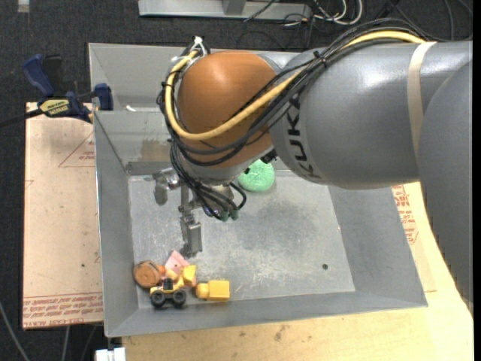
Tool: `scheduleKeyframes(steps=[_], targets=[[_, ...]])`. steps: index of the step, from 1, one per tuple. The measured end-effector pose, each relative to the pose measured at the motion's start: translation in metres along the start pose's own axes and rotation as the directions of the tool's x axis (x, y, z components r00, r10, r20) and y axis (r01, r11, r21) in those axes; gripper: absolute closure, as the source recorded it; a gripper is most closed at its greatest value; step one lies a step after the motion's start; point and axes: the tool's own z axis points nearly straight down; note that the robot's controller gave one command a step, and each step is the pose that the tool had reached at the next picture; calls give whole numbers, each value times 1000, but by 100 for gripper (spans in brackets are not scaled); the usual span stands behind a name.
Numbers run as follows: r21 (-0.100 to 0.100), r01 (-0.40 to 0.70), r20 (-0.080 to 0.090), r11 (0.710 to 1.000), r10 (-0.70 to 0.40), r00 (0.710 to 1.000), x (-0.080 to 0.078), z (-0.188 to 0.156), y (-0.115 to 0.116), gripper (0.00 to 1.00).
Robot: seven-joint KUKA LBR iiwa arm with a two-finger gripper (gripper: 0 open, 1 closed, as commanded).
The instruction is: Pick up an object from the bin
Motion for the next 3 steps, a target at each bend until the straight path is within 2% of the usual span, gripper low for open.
scheduleKeyframes(steps=[1, 2, 3], targets=[[0, -45, -1, 999, 45, 999, 4, 3, 0, 0], [0, -200, 0, 980, 200, 980, 3, 4, -13, 0], [0, 30, 2, 1000, -30, 1000, 45, 28, -29, 0]])
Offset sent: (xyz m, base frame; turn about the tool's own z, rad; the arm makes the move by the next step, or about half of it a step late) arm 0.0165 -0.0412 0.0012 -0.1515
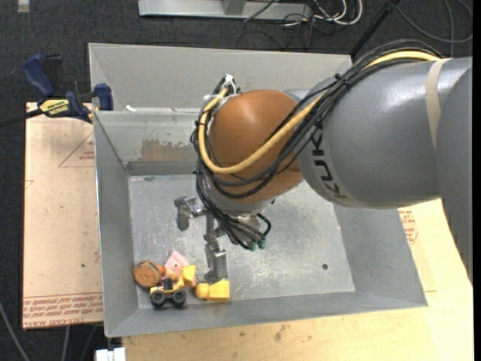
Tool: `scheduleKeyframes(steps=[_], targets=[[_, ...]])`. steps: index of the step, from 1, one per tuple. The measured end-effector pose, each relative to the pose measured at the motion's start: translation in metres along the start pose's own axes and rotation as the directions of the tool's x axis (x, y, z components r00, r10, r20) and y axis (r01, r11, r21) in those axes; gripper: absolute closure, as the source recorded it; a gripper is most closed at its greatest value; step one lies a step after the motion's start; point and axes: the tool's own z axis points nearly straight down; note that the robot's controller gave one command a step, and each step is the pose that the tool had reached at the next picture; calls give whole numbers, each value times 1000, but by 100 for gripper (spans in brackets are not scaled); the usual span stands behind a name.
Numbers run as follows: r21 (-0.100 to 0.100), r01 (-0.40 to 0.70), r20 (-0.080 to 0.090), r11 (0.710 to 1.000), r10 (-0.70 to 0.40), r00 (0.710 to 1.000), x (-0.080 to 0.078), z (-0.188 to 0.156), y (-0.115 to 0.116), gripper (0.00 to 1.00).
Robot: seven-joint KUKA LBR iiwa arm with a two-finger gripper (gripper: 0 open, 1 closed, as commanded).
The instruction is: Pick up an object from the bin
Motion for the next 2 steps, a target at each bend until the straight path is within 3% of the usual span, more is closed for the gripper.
scheduleKeyframes(steps=[1, 2], targets=[[0, 9, 0, 1000, -9, 1000, 21, 43, -17, 0], [0, 124, -4, 992, -124, 992, 9, 67, -13, 0]])
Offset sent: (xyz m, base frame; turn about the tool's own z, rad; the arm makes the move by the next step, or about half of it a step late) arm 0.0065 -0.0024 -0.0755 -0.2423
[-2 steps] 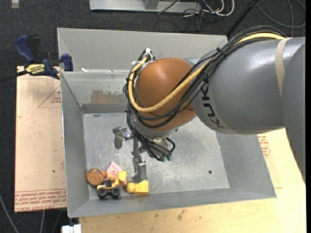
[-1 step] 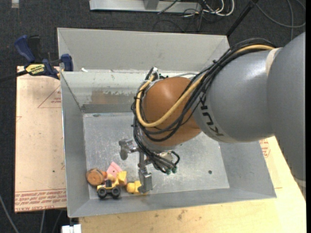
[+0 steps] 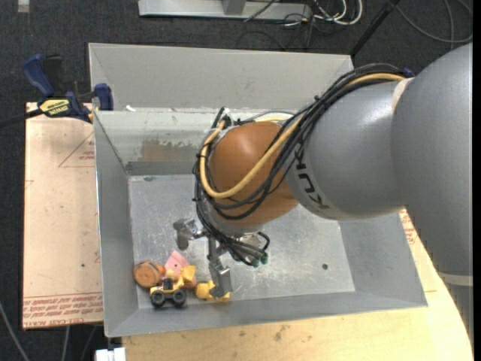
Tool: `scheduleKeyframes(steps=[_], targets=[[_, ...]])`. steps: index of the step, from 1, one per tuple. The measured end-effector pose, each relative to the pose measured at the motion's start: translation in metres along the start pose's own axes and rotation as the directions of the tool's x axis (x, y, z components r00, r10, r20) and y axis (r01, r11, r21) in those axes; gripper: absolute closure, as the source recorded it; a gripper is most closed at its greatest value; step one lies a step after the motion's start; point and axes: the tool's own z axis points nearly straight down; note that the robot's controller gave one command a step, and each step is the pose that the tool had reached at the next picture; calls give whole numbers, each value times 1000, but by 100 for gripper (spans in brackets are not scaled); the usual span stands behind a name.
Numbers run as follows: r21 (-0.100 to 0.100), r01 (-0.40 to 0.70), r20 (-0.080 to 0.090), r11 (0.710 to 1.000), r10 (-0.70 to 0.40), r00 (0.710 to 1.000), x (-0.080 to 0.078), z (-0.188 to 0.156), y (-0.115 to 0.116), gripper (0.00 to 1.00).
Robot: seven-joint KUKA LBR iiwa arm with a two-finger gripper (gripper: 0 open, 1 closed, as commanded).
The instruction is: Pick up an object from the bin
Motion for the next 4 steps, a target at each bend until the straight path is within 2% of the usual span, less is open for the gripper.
scheduleKeyframes(steps=[1, 2, 3, 4], targets=[[0, 118, 4, 993, -118, 993, 4, 45, 6, 0], [3, 187, -1, 982, -187, 982, 4, 59, 13, 0], [1, 272, 10, 962, -272, 962, -11, 53, 13, 100], [1, 272, 10, 962, -272, 962, -11, 53, 13, 100]])
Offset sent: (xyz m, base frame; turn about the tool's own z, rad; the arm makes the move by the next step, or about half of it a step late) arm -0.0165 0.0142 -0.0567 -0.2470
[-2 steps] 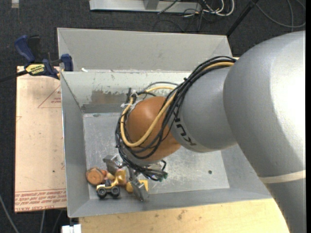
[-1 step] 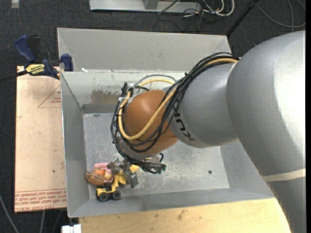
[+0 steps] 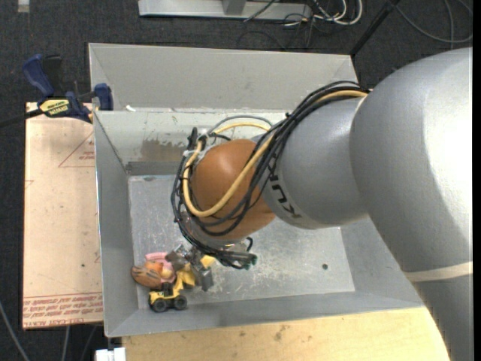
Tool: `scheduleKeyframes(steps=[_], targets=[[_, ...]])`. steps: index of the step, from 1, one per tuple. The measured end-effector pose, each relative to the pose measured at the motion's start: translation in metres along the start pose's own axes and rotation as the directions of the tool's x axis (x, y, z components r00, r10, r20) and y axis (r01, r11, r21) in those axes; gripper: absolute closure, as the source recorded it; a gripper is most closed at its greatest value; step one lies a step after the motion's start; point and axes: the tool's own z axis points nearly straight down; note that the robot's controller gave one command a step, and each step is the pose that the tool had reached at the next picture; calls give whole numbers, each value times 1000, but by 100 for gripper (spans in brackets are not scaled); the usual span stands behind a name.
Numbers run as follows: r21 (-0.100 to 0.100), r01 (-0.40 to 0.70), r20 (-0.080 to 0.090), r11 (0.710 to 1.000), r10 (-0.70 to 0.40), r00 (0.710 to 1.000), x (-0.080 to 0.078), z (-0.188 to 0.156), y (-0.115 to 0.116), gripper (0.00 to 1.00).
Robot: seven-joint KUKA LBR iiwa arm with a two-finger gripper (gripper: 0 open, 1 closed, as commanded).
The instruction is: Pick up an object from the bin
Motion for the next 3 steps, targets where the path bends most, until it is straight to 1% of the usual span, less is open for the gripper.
scheduleKeyframes(steps=[1, 2, 3], targets=[[-5, -10, -15, 1000, 9, 1000, 6, -36, -6, 100], [0, -29, -11, 1000, 29, 1000, -21, -98, 15, 100], [-1, -22, -4, 1000, 22, 1000, -45, -147, 41, 100]])
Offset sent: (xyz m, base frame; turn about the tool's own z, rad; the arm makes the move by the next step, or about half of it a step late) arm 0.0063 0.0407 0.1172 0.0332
